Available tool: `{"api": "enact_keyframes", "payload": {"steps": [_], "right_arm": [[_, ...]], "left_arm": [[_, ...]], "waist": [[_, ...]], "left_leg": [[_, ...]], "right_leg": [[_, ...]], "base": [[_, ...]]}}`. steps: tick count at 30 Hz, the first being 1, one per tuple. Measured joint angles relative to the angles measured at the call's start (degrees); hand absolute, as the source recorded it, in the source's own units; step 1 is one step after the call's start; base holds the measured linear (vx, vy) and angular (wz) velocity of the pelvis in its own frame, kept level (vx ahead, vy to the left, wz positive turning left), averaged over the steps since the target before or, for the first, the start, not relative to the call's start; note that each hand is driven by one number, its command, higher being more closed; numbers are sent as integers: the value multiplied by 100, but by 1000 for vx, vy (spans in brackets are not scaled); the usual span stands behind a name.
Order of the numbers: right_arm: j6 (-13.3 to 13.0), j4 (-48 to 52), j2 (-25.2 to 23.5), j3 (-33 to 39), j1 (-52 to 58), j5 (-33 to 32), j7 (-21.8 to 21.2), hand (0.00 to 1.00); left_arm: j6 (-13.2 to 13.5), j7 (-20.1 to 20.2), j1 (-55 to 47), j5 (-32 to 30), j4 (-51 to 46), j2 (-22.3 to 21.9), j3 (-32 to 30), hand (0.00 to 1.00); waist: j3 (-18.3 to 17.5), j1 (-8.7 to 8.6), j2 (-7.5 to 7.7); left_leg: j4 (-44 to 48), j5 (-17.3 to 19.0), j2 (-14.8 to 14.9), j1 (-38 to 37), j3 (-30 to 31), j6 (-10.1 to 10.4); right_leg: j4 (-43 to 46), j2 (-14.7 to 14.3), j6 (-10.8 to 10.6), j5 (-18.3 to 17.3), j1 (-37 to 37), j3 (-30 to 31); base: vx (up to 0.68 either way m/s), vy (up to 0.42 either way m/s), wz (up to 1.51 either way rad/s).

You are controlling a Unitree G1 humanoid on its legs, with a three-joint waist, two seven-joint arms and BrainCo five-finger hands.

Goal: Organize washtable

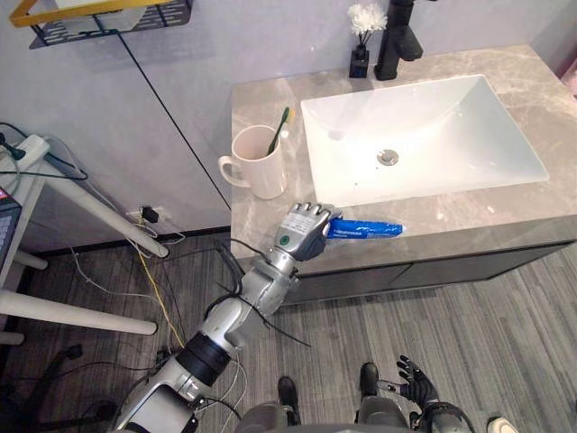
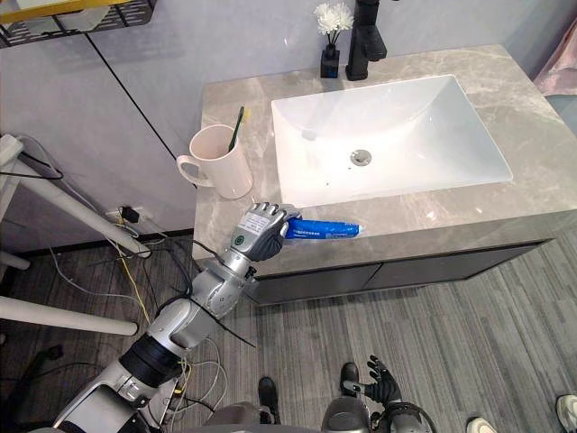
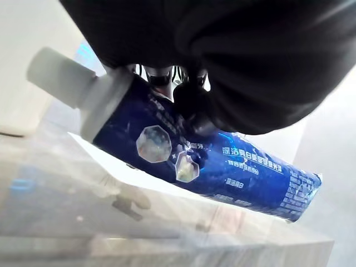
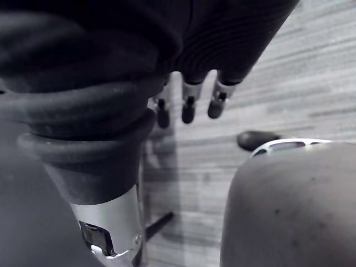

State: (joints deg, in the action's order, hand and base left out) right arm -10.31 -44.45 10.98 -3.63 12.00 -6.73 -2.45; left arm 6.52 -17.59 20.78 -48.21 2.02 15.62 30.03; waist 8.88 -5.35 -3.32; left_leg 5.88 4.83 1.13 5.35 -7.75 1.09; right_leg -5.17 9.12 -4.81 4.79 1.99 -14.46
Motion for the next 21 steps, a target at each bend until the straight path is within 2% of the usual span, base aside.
{"api": "enact_keyframes", "payload": {"steps": [5, 9, 14, 21], "right_arm": [[-11, -7, -67, -65, 43, -11, 2, 0], [-48, -7, -75, -65, 78, -44, 1, 0], [-53, -5, -76, -64, 109, -46, 2, 0], [-45, 82, -115, -89, 209, -62, 7, 0]], "left_arm": [[-45, -52, 31, 33, -261, -180, 30, 100], [-143, -200, 101, 29, -285, -320, 18, 100], [-386, -365, 391, 27, -284, -434, -192, 100], [-412, -405, 528, 136, -335, -540, -371, 100]], "waist": [[-79, 14, 124], [-85, 18, 132], [-93, 5, 150], [-134, 22, 225]], "left_leg": [[6, -8, -4, 2, -3, -9], [5, -28, -4, 14, 1, -14], [-124, -181, -9, 107, 21, -11], [-209, -245, -10, 117, 28, -4]], "right_leg": [[29, 15, -2, 1, 15, 50], [61, 28, -5, -1, 39, 50], [192, 48, -8, -5, 242, 55], [206, 63, -22, 5, 299, 61]], "base": [[-33, -7, 0], [-52, -13, 1], [-62, -20, 2], [-41, -15, 1]]}}
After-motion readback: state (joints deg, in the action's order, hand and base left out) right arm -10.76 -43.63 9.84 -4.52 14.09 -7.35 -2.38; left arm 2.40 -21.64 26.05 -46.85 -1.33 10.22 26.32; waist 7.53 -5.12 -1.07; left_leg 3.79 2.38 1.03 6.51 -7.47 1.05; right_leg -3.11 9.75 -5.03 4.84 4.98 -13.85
